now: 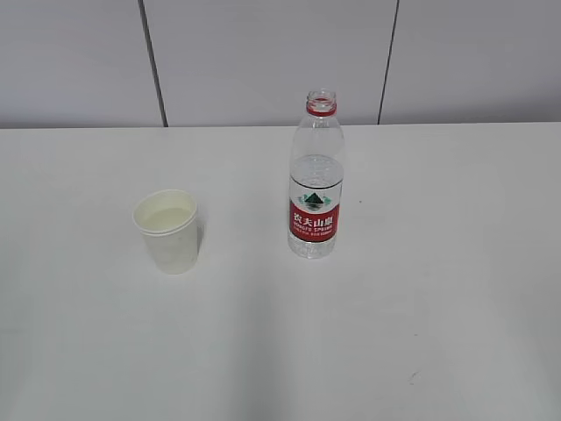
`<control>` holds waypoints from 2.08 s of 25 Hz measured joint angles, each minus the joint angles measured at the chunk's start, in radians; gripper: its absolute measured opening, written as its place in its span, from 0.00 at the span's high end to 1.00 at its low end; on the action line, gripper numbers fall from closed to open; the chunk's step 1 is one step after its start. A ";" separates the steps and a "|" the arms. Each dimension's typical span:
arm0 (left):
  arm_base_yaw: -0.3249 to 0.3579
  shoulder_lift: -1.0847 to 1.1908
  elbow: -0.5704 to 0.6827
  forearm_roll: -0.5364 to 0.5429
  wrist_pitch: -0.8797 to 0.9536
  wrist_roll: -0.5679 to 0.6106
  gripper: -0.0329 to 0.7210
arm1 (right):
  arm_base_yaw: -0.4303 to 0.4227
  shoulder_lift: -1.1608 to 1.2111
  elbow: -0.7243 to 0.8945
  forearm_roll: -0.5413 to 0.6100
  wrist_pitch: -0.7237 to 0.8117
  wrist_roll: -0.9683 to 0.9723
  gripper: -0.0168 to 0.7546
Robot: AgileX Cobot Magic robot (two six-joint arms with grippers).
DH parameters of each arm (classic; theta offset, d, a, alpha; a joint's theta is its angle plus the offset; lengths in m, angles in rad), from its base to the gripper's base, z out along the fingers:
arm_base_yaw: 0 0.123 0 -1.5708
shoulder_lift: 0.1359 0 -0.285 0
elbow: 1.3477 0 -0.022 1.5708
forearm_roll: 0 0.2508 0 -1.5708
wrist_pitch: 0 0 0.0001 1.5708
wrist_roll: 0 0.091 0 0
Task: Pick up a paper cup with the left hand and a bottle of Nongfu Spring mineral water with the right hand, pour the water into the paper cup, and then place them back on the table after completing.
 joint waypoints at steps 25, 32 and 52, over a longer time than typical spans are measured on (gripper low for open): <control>0.000 0.000 0.000 -0.040 -0.001 0.000 0.38 | 0.000 -0.004 0.022 0.034 0.126 0.003 0.22; 0.000 0.000 0.000 -0.040 -0.001 0.000 0.38 | 0.000 -0.004 0.022 0.034 0.126 0.003 0.22; 0.000 0.000 0.000 -0.042 -0.001 0.000 0.38 | 0.000 -0.004 0.022 0.032 0.126 0.003 0.22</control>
